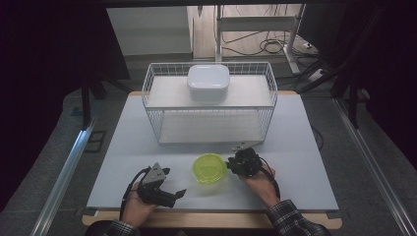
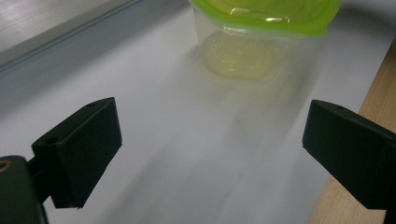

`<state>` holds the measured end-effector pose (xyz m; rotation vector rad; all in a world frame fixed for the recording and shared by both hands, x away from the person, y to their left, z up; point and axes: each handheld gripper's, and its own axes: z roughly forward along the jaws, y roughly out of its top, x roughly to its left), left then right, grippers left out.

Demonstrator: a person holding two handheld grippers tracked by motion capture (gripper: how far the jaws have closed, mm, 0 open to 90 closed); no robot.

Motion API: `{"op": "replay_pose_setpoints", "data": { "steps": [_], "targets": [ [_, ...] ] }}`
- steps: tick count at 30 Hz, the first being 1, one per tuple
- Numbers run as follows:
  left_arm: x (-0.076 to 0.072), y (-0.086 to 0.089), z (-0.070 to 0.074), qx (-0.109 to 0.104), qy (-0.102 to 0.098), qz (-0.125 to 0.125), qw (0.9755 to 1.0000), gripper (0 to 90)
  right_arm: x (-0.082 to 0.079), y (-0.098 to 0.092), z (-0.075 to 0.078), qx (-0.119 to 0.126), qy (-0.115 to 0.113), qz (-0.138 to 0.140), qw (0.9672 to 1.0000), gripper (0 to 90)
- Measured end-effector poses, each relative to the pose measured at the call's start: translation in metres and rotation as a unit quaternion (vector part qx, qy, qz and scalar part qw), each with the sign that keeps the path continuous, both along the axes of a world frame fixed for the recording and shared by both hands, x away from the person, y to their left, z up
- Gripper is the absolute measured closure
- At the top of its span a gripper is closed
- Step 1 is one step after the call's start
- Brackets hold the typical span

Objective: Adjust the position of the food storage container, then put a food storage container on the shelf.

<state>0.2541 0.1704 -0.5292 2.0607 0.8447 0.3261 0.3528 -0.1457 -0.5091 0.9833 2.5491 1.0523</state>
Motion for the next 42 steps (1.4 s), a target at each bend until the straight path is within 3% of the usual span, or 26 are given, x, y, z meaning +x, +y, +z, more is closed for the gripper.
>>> {"op": "replay_pose_setpoints", "data": {
  "steps": [5,6,7,8,9,15,18,24,29,33,34,35,36,37,42],
  "targets": [
    [0.0,-0.001,0.0,0.004,0.001,-0.002,1.0,3.3,-0.005,-0.011,0.005,-0.018,-0.016,-0.006,0.9997,56.9],
    [0.0,-0.001,0.0,0.005,0.001,-0.002,1.0,3.2,-0.006,-0.015,0.006,-0.014,-0.018,-0.011,0.9997,50.5],
    [0.0,-0.001,0.0,0.005,0.001,-0.002,1.0,3.2,-0.006,-0.015,0.006,-0.014,-0.018,-0.011,0.9997,50.5],
    [-0.001,0.0,0.0,0.005,0.001,-0.002,1.0,3.2,-0.007,-0.018,0.008,-0.009,-0.015,-0.018,0.9997,42.4],
    [-0.001,0.0,0.0,0.005,0.001,-0.002,1.0,3.2,-0.007,-0.018,0.008,-0.009,-0.015,-0.018,0.9997,42.4],
    [-0.001,0.001,0.001,0.004,-0.003,0.005,1.0,3.3,-0.011,-0.023,0.007,0.001,-0.02,-0.019,0.9996,23.1],
    [-0.001,0.001,0.001,0.003,-0.006,0.005,1.0,3.3,-0.011,-0.026,0.008,0.02,-0.018,-0.022,0.9994,12.4],
    [-0.001,0.001,0.002,0.001,-0.006,0.005,1.0,3.3,-0.011,-0.032,0.01,0.026,-0.026,-0.023,0.9991,6.6],
    [-0.001,0.0,0.001,0.002,-0.008,0.004,1.0,3.3,-0.013,-0.035,0.014,0.047,-0.026,-0.023,0.9983,5.2],
    [-0.001,0.0,0.001,0.003,-0.007,0.003,1.0,3.3,-0.013,-0.034,0.019,0.07,-0.006,-0.027,0.9972,3.3],
    [-0.001,0.0,0.001,0.003,-0.006,0.002,1.0,3.3,-0.011,-0.034,0.02,0.08,0.008,-0.04,0.9959,4.0],
    [-0.001,0.0,0.001,0.003,-0.006,0.002,1.0,3.3,-0.011,-0.034,0.02,0.08,0.008,-0.04,0.9959,4.0],
    [-0.001,0.0,0.001,0.003,-0.006,0.002,1.0,3.3,-0.008,-0.034,0.02,0.088,0.031,-0.039,0.9949,4.0],
    [-0.001,0.0,0.001,0.003,-0.006,0.002,1.0,3.3,-0.008,-0.034,0.02,0.088,0.031,-0.039,0.9949,4.0],
    [0.0,0.0,0.001,0.003,-0.006,0.003,1.0,3.3,-0.009,-0.027,0.023,0.088,0.049,-0.031,0.9944,15.2]
  ]
}}
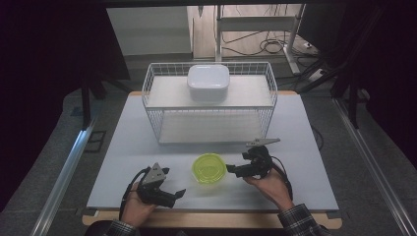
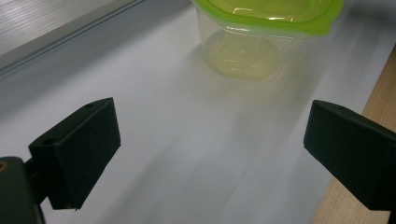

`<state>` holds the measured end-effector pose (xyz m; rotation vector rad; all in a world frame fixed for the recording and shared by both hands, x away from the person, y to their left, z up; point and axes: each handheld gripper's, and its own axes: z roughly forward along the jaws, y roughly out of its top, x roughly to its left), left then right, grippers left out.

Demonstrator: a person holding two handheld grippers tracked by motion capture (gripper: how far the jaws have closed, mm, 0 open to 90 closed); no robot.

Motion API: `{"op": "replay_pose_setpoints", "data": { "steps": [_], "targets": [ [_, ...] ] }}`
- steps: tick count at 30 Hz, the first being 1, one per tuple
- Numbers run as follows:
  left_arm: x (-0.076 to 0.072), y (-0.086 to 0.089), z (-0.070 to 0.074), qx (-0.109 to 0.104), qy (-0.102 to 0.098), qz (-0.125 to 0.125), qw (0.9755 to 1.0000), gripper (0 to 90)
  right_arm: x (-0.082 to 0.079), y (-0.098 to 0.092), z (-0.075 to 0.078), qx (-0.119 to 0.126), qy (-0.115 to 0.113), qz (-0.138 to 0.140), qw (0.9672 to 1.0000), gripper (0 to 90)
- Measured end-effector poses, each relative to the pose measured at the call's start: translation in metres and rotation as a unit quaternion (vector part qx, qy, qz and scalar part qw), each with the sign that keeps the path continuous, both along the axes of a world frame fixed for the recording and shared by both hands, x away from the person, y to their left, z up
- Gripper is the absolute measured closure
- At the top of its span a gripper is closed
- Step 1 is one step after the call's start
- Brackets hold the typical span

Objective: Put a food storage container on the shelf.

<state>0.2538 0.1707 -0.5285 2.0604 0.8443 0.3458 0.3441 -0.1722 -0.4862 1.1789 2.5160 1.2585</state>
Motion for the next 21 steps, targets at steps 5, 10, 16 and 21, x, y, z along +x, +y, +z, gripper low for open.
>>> {"op": "replay_pose_setpoints", "data": {
  "steps": [5,10,16,21],
  "targets": [
    [0.0,0.0,0.0,0.0,0.0,-0.001,1.0,3.3,0.005,0.009,0.002,0.018,0.012,0.014,0.9997,30.2],
    [0.0,0.0,0.0,0.0,0.001,-0.002,1.0,3.4,0.013,0.015,-0.002,0.049,0.053,0.001,0.9974,42.9],
    [0.0,-0.001,-0.001,0.003,0.001,-0.004,1.0,3.4,0.021,0.016,-0.01,0.089,0.116,-0.01,0.9893,54.5],
    [0.0,-0.001,-0.001,0.003,0.001,-0.004,1.0,3.5,0.027,0.019,-0.014,0.097,0.141,-0.014,0.9851,64.0]
  ]
}}
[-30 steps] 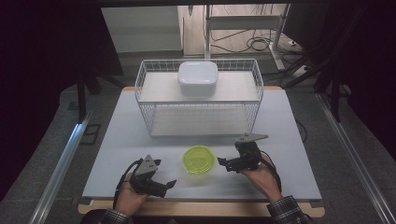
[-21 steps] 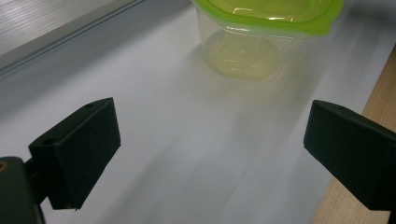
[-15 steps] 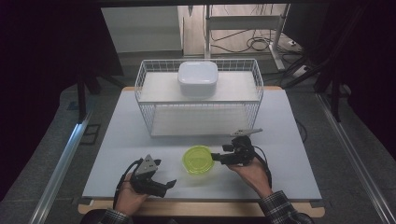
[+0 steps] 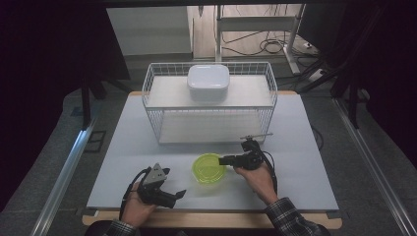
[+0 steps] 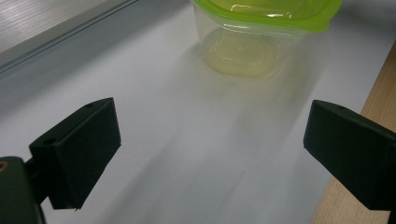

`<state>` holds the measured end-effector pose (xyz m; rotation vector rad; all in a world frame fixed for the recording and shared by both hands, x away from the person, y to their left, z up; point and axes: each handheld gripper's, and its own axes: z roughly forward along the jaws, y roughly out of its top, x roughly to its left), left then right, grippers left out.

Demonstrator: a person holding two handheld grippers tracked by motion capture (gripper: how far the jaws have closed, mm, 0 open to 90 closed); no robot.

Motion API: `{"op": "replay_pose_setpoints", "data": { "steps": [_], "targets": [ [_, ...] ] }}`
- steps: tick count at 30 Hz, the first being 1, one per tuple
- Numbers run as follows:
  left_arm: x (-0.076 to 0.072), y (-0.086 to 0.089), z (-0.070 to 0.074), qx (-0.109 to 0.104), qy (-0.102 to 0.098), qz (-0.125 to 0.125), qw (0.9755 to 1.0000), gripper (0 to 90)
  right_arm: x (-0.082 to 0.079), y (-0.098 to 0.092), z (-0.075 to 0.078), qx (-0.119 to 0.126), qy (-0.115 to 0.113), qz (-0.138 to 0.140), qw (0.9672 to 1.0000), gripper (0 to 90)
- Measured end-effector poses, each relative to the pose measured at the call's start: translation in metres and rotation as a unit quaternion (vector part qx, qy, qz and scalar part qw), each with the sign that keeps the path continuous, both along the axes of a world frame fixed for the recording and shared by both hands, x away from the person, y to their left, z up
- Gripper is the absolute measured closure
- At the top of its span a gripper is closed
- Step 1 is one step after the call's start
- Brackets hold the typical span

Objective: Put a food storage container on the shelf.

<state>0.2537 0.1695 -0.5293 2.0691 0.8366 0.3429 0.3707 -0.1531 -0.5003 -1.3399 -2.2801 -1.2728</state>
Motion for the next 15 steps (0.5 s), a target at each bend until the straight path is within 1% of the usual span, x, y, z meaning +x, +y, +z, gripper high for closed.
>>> {"op": "replay_pose_setpoints", "data": {
  "steps": [1,2,4,5,7,8,10,15],
  "targets": [
    [0.0,0.0001,0.0,0.0,0.0,0.0,1.0,3.5,0.0023,0.0006,-0.0013,0.01,0.014,-0.002,0.9999,70.6],
    [-0.0001,0.0,0.0,0.0,0.0,0.0,1.0,3.5,0.0023,0.0006,-0.0013,0.01,0.014,-0.002,0.9999,70.6],
    [-0.0002,0.0,0.0002,0.0,-0.001,0.0,1.0,3.5,0.0046,0.0004,-0.0024,0.025,0.03,0.0,0.9992,77.5],
    [-0.0002,0.0,0.0002,0.0,-0.001,0.0,1.0,3.5,0.0054,0.0004,-0.0025,0.03,0.038,0.001,0.9988,79.3],
    [-0.0002,0.0,0.0002,0.001,-0.001,0.0,1.0,3.6,0.0055,0.0011,-0.0015,0.038,0.046,0.006,0.9982,80.7],
    [-0.0003,0.0,0.0002,0.001,-0.002,0.0,1.0,3.6,0.0055,0.0011,-0.0015,0.038,0.046,0.006,0.9982,80.7],
    [-0.0003,0.0002,0.0003,0.001,-0.002,0.0,1.0,3.6,0.0056,0.0006,-0.0008,0.049,0.055,0.01,0.9972,81.2],
    [-0.0001,0.0005,0.0004,0.001,-0.002,0.001,1.0,3.6,0.004,-0.0018,0.0042,0.046,0.043,0.005,0.998,81.5]
  ]
}}
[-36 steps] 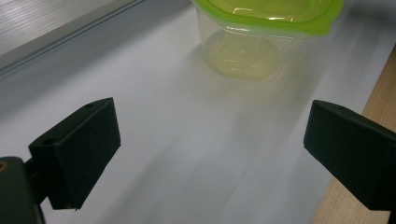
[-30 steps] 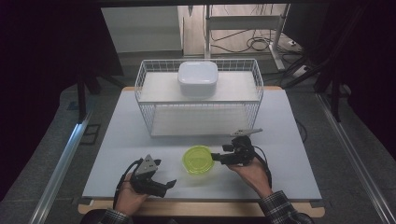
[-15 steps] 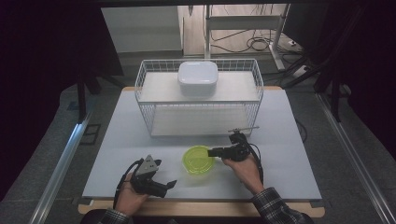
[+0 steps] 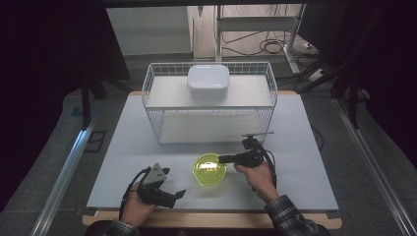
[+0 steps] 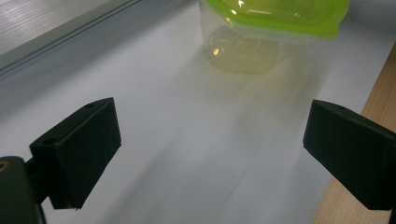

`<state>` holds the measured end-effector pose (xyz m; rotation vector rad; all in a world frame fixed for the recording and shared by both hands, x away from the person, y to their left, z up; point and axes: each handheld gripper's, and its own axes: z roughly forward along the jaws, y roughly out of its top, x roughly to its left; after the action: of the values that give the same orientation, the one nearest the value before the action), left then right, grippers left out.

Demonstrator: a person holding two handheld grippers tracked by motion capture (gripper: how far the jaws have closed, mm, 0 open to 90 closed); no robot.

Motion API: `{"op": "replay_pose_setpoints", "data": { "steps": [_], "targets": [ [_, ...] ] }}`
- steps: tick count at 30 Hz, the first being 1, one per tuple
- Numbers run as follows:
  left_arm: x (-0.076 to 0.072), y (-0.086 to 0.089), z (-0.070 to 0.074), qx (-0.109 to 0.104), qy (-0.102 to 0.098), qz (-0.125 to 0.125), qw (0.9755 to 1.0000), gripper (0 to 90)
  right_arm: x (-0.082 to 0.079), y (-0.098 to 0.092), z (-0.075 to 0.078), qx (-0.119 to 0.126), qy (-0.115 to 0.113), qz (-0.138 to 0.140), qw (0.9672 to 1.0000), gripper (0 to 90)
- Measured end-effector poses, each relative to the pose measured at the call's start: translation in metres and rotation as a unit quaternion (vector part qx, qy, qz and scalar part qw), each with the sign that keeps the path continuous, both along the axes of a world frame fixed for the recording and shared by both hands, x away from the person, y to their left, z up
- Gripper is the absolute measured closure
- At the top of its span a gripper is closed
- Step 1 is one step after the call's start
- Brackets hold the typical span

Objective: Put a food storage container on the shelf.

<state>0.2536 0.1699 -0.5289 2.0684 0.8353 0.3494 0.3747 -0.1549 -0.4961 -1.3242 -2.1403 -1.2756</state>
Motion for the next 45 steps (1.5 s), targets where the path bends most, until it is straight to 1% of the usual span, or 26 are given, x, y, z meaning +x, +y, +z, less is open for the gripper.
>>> {"op": "replay_pose_setpoints", "data": {
  "steps": [3,11,15,18,20,32,38,39,40,41,43,44,45],
  "targets": [
    [0.0,0.0,0.0,0.0,-0.001,0.001,1.0,3.6,0.0,-0.002,0.002,0.003,-0.005,-0.003,1.0,81.5],
    [0.0,0.001,0.001,-0.003,-0.002,0.005,1.0,3.6,-0.001,-0.005,0.013,0.012,-0.019,-0.006,0.9997,81.5],
    [0.0,0.002,0.001,-0.01,-0.004,0.009,0.9999,3.5,-0.003,-0.005,0.021,0.017,-0.024,-0.006,0.9995,81.5],
    [0.0,0.003,0.002,-0.011,-0.004,0.009,0.9999,3.5,-0.004,-0.007,0.027,0.019,-0.033,-0.007,0.9992,81.5],
    [0.0,0.003,0.002,-0.011,-0.004,0.009,0.9999,3.5,-0.004,-0.008,0.031,0.022,-0.036,-0.008,0.9991,81.5],
    [0.001,0.003,0.002,-0.011,-0.004,0.009,0.9999,3.4,-0.003,-0.018,0.061,0.038,-0.056,-0.016,0.9976,81.5],
    [0.001,0.003,0.002,-0.011,-0.004,0.009,0.9999,3.4,-0.001,-0.02,0.075,0.049,-0.058,-0.019,0.997,81.5],
    [0.001,0.003,0.002,-0.011,-0.004,0.009,0.9999,3.4,0.0,-0.021,0.078,0.05,-0.059,-0.018,0.9968,81.5],
    [0.001,0.003,0.002,-0.011,-0.004,0.009,0.9999,3.4,0.001,-0.021,0.084,0.054,-0.061,-0.019,0.9965,81.5],
    [0.001,0.003,0.002,-0.012,-0.004,0.009,0.9999,3.4,0.001,-0.021,0.084,0.054,-0.061,-0.019,0.9965,81.5],
    [0.001,0.003,0.002,-0.012,-0.004,0.009,0.9999,3.4,0.003,-0.022,0.091,0.058,-0.065,-0.021,0.996,81.5],
    [0.001,0.003,0.002,-0.012,-0.004,0.009,0.9999,3.3,0.005,-0.023,0.098,0.06,-0.071,-0.023,0.9954,81.5],
    [0.001,0.004,0.002,-0.012,-0.004,0.009,0.9999,3.3,0.005,-0.023,0.098,0.06,-0.071,-0.023,0.9954,81.5]
  ]
}}
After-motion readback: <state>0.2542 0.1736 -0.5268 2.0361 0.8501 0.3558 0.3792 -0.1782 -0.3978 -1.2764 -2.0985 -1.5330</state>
